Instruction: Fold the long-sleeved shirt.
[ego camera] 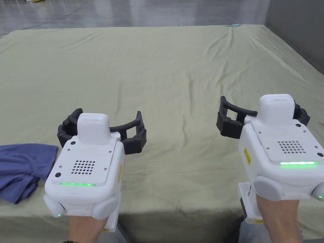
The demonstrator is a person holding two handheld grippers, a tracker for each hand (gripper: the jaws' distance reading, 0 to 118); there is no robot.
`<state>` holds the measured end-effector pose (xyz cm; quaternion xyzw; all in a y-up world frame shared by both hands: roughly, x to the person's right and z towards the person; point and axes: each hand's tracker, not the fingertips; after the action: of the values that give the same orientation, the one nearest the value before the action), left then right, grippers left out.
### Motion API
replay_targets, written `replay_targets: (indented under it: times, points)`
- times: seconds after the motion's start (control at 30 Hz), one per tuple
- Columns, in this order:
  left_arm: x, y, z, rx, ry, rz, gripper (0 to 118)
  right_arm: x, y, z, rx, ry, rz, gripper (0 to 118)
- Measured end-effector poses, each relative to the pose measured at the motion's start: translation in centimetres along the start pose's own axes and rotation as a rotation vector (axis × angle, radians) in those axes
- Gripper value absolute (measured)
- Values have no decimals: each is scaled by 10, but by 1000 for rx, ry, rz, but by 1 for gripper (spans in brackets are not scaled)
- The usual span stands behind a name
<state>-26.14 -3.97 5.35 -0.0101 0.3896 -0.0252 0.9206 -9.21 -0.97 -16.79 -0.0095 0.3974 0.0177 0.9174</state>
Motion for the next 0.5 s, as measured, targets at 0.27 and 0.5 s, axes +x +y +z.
replay_targets:
  times: [0.27,0.5]
  points:
    - [-4,9,-1,-67,-57,96,117,-1,-2,0,-6,2,-7,112]
    - [3,12,-1,9,29,80,117,-2,-4,0,-11,4,-7,111]
